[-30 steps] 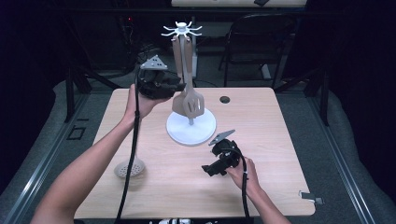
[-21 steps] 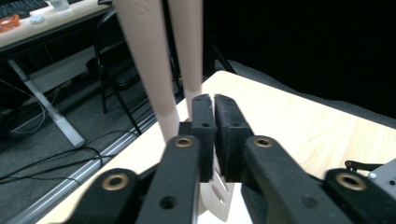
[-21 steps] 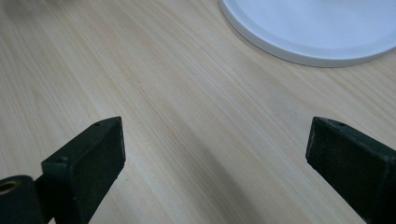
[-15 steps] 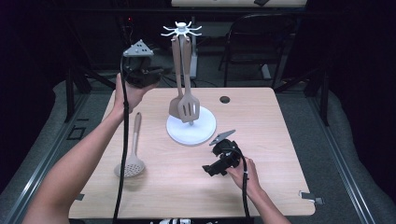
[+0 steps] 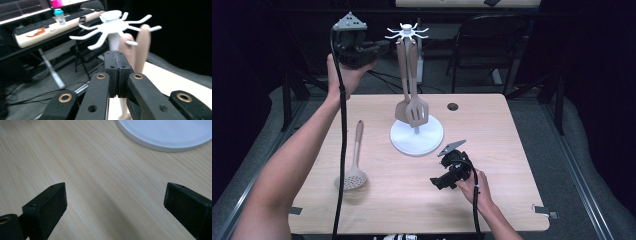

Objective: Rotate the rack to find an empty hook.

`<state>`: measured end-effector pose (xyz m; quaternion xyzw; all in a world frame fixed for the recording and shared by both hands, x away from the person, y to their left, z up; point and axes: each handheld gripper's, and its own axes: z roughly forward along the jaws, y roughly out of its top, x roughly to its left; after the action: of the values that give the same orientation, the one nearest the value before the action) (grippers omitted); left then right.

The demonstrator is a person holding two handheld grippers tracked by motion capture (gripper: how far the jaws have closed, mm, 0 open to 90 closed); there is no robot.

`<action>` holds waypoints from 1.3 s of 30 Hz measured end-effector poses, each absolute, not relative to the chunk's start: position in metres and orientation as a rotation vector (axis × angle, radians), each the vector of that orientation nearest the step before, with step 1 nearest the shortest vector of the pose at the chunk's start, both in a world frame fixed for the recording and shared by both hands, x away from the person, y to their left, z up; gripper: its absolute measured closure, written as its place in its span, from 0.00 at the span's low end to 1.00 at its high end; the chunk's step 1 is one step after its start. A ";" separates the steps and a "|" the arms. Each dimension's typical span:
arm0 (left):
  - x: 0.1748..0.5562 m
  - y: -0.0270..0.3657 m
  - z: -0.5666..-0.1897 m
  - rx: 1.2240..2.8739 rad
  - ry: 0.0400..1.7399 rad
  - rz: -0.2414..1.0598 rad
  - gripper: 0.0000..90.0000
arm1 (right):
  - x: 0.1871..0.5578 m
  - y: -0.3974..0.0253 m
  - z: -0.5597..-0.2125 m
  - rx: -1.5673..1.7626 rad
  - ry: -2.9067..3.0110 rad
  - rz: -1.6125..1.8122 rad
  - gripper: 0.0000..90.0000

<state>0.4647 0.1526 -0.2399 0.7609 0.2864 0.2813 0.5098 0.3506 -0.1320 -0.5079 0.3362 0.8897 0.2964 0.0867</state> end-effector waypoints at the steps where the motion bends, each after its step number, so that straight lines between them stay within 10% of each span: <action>1: 0.466 0.152 -0.239 1.834 0.691 0.678 1.00 | 0.351 -0.131 -0.508 0.998 2.646 0.889 0.05; 39: 0.469 0.157 -0.245 1.839 0.714 0.689 1.00 | 0.349 -0.130 -0.509 0.986 2.662 0.851 0.05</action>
<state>0.4693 0.1566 -0.2455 0.7612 0.2955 0.2853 0.5019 0.3491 -0.1300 -0.5090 0.3312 0.8948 0.2860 0.0888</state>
